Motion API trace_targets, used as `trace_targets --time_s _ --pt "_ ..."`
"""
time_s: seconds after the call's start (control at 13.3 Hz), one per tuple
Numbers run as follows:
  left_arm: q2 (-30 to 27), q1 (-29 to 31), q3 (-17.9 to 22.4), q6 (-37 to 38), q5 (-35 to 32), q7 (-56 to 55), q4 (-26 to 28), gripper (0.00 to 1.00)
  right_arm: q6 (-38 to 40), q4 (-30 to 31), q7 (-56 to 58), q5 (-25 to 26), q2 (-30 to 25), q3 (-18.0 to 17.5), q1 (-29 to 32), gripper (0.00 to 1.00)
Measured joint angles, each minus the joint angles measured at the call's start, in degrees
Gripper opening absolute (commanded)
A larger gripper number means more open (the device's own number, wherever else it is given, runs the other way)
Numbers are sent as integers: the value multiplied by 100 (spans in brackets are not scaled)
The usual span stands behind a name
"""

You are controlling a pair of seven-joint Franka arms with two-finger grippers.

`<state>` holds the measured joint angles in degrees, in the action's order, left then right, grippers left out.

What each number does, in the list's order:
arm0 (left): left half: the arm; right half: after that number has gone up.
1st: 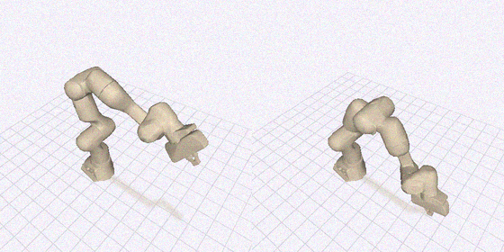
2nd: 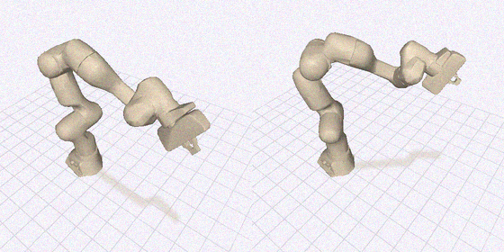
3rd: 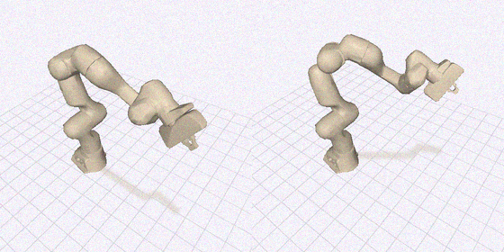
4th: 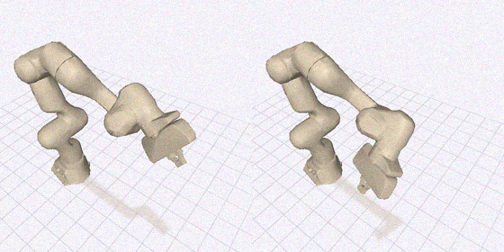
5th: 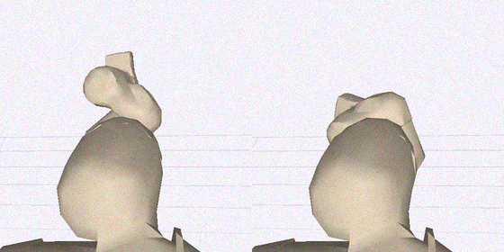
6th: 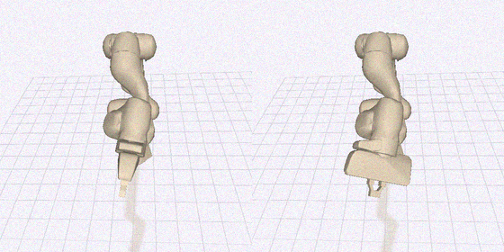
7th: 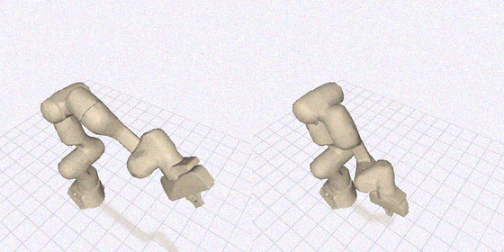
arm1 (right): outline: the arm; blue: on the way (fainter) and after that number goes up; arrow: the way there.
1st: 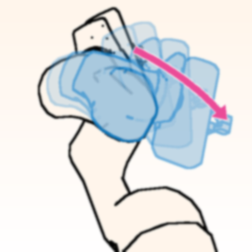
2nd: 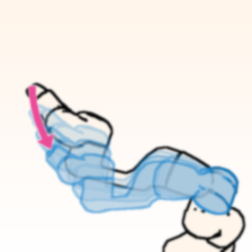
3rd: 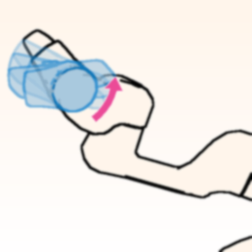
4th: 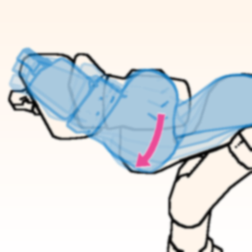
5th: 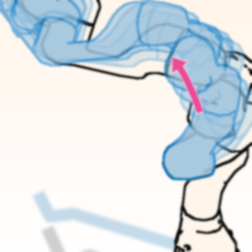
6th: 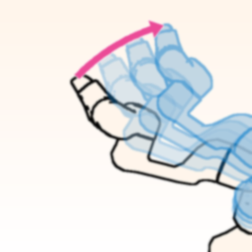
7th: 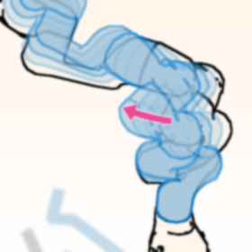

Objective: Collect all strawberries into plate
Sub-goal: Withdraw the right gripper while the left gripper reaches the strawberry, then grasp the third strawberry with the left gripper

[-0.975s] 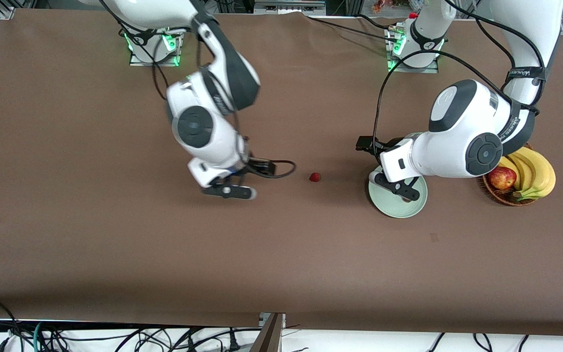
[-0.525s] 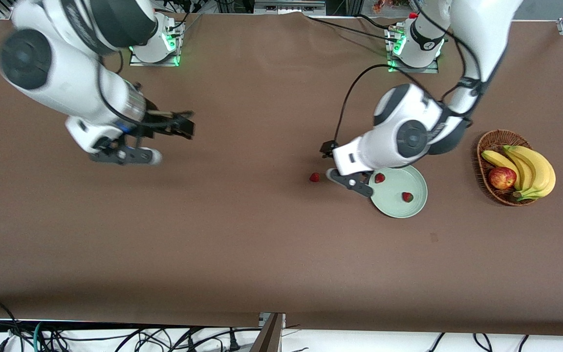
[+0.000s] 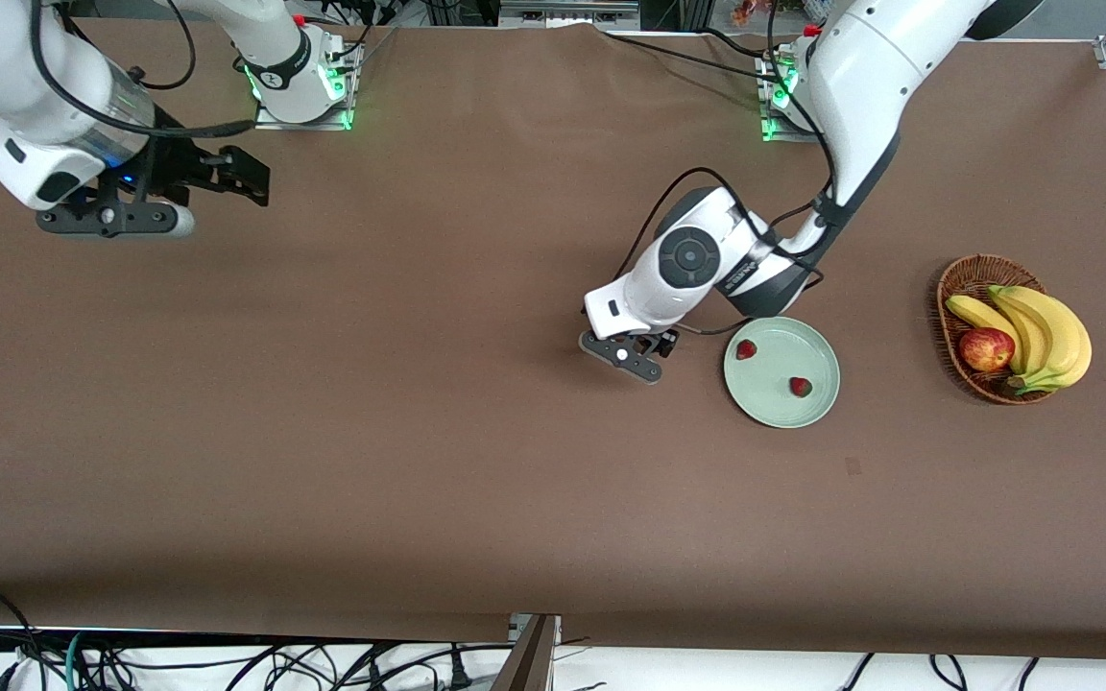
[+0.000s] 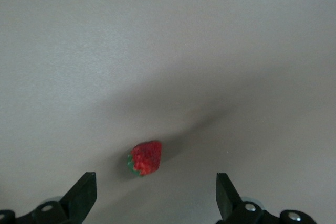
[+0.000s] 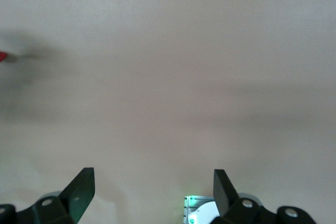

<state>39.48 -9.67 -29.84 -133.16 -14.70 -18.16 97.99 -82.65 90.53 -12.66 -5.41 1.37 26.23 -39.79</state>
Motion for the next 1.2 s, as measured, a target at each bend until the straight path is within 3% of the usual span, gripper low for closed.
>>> trace_targets --time_s 0.15,0.38,0.45,0.67,0.75,0.82,0.9,0.97,1.05,1.2 --pt "65 -56 0 -36 -328 -107 -1 100 -62 83 173 95 -65 -472 599 100" --pt "94 -54 51 -79 -766 -112 -1 100 -342 131 395 194 17 -1829 2136 100" --pt "118 -53 61 -106 -793 -110 0 100 -373 133 426 194 40 -2098 2493 100" --pt "264 -70 60 -159 -799 -105 4 99 -374 134 467 194 43 -2198 2739 100" --pt "311 -78 60 -166 -817 -105 5 87 -374 134 467 198 42 -2211 2739 100" --pt "364 -85 60 -166 -955 -104 7 64 -376 134 467 212 41 -2228 2739 100" --pt "419 -89 60 -170 -1147 -111 7 34 -385 134 467 257 40 -2241 2739 100" --pt "460 -93 59 -179 -1262 -111 7 13 -408 130 467 366 38 -2253 2739 100" --pt "481 -96 59 -185 -1300 -111 7 4 -434 104 467 493 36 -2266 2739 100" --pt "484 -97 56 -188 -1326 -110 6 3 -431 -14 468 590 32 -2285 2738 100"
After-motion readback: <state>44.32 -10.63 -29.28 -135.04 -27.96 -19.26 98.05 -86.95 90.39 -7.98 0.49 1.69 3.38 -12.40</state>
